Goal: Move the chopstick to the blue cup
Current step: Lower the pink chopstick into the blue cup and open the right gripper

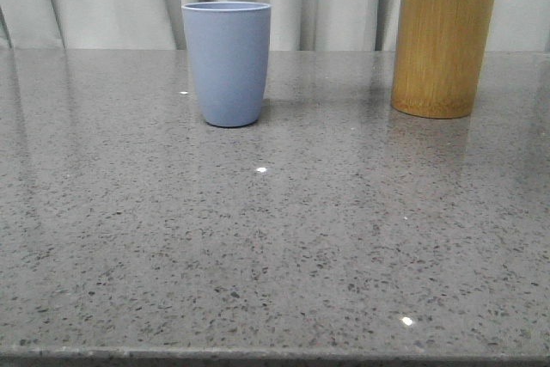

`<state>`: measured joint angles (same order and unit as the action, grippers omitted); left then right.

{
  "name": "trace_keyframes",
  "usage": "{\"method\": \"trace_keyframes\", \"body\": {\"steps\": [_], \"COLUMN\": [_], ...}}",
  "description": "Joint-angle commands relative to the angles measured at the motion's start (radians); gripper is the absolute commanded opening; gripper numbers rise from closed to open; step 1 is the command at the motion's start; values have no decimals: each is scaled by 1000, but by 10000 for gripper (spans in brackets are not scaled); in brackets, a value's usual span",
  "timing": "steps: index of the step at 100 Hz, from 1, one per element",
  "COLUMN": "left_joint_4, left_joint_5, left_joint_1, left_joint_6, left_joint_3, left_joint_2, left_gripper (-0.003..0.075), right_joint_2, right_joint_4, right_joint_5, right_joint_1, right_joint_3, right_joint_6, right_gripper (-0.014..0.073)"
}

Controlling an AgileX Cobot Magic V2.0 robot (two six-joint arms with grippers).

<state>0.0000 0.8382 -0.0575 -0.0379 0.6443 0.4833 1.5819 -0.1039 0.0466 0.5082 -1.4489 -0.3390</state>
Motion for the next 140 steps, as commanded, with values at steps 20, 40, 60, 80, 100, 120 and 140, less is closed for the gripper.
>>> {"method": "trace_keyframes", "body": {"steps": [20, 40, 60, 80, 100, 120, 140], "left_joint_4": [0, 0, 0, 0, 0, 0, 0], "left_joint_5": [-76, -76, -76, -76, -76, -76, -76], "left_joint_1": [5, 5, 5, 5, 5, 5, 5], "left_joint_6": [-10, -10, -10, -10, -10, -10, -10], "left_joint_3": [25, 25, 25, 25, 25, 25, 25], "left_joint_2": [4, 4, 4, 4, 4, 4, 4], "left_gripper": [512, 512, 512, 512, 512, 512, 512], "right_joint_2": [29, 34, 34, 26, -44, -156, -312], "right_joint_4": [11, 11, 11, 11, 84, 180, 290], "right_joint_5": [72, 64, 55, 42, -47, -288, -465], "right_joint_1": [20, 37, 39, 39, 25, -56, -152], "right_joint_3": [-36, -36, -36, -36, -36, -30, 72], "right_joint_6": [10, 10, 10, 10, 37, 37, 37], "right_gripper": [-67, 29, 336, 393, 393, 393, 393]}}
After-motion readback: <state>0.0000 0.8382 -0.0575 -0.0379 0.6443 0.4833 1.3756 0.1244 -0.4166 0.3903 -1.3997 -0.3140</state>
